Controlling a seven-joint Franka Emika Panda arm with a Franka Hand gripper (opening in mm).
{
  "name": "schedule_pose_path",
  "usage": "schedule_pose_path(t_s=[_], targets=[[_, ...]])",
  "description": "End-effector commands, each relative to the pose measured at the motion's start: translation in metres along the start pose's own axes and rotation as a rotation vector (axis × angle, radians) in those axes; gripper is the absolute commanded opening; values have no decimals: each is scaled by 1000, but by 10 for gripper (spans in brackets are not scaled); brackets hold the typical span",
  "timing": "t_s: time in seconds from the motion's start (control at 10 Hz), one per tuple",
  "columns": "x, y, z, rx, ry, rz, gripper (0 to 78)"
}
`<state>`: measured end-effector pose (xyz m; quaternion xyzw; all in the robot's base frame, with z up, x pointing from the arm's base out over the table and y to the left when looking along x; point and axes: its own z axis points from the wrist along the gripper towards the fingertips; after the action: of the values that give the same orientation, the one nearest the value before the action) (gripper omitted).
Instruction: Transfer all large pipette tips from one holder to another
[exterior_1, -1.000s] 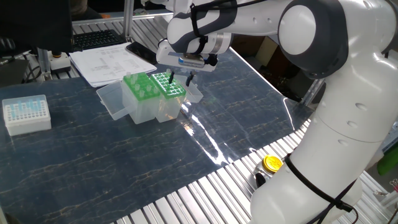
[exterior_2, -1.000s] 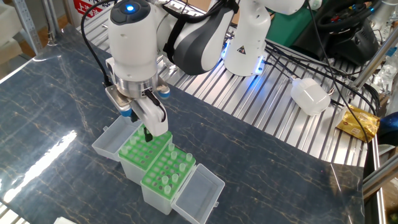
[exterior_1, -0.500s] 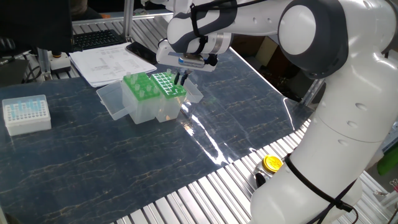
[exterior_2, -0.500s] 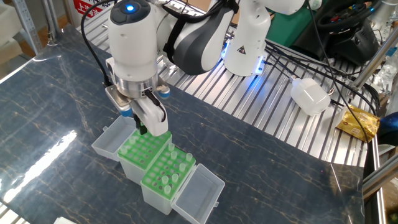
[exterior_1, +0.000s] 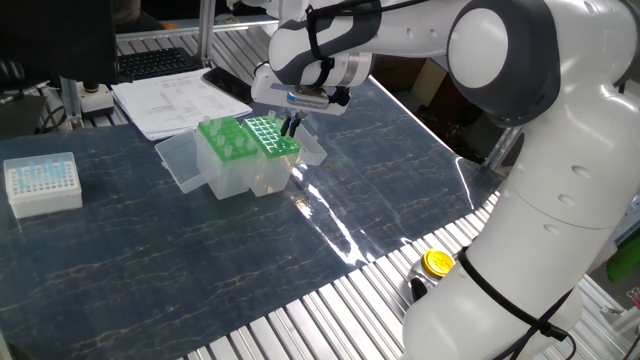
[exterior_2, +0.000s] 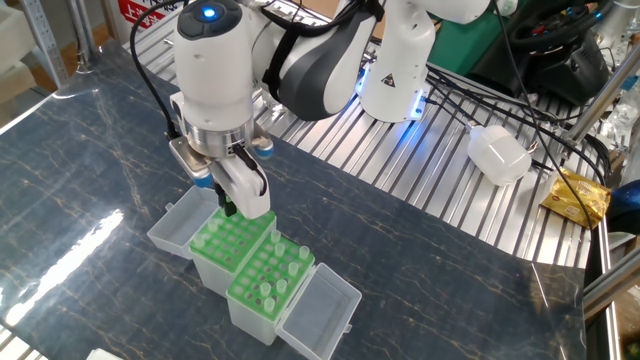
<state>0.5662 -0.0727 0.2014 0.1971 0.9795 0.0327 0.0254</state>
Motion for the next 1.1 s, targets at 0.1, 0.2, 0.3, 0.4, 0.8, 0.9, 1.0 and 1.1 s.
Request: schedule_pose_path(t_s=[0.1,0.2,0.3,0.4,0.8,0.9,1.0,1.1], targets=[[-1,0,-1,-1,-3,0,11],[3,0,-8,29,-16,24,11],[2,1,-10,29,-16,27,11],[3,2,-12,31,-17,29,11],[0,6,-22,31,-15,42,11],[-2,11,-31,32,-15,57,11],[-3,14,-37,32,-15,69,11],[-4,16,-41,32,-14,75,11]])
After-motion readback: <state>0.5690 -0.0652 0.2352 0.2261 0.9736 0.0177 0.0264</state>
